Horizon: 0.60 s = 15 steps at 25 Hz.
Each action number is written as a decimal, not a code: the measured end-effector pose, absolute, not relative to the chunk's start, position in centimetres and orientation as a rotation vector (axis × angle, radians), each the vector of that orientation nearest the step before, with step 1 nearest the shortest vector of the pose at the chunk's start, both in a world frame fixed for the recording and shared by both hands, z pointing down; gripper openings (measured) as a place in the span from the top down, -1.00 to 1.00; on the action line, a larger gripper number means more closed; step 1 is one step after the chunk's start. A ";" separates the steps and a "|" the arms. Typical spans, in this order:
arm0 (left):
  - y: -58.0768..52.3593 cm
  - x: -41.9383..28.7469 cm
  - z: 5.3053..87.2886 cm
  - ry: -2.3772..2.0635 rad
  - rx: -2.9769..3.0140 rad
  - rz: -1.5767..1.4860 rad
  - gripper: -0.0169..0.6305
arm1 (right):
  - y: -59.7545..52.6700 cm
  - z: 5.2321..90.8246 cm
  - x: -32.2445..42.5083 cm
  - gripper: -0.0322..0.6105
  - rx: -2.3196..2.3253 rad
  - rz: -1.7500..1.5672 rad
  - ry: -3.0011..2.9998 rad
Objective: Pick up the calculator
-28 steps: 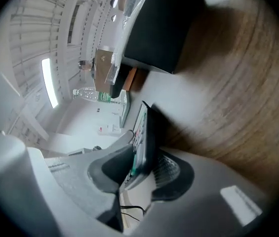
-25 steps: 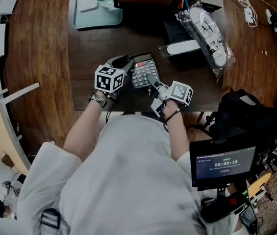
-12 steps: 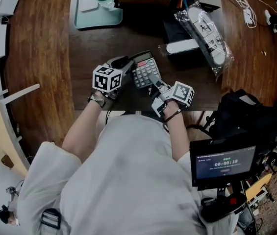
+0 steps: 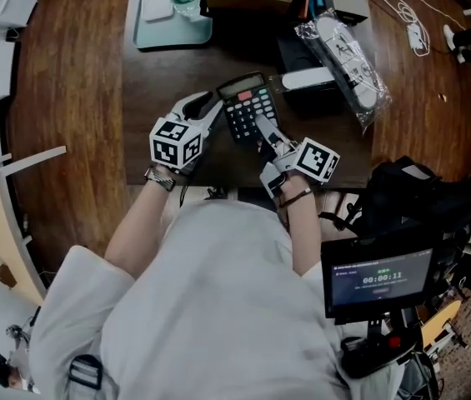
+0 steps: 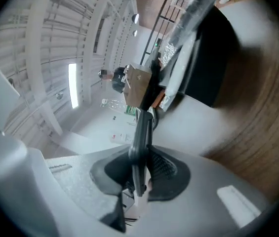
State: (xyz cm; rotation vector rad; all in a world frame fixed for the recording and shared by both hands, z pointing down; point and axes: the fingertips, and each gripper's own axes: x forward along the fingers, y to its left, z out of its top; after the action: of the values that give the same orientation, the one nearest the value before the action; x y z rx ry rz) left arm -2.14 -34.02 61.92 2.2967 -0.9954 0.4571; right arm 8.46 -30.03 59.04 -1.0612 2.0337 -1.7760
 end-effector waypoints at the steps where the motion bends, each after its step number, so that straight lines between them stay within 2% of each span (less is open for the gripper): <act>1: -33.8 -2.2 61.4 -1.001 2.308 0.461 0.54 | -30.2 58.3 8.6 0.68 -1.070 -1.745 2.054; 15: -31.5 -0.9 51.9 -1.032 2.546 0.373 0.53 | -29.8 49.3 10.2 0.68 -1.300 -1.350 2.267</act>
State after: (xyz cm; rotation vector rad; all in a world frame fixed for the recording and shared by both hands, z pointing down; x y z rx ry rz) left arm -0.85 -31.47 51.86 2.5461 -1.0318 0.3732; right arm 10.18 -29.81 49.27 -1.3004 2.2672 -1.3502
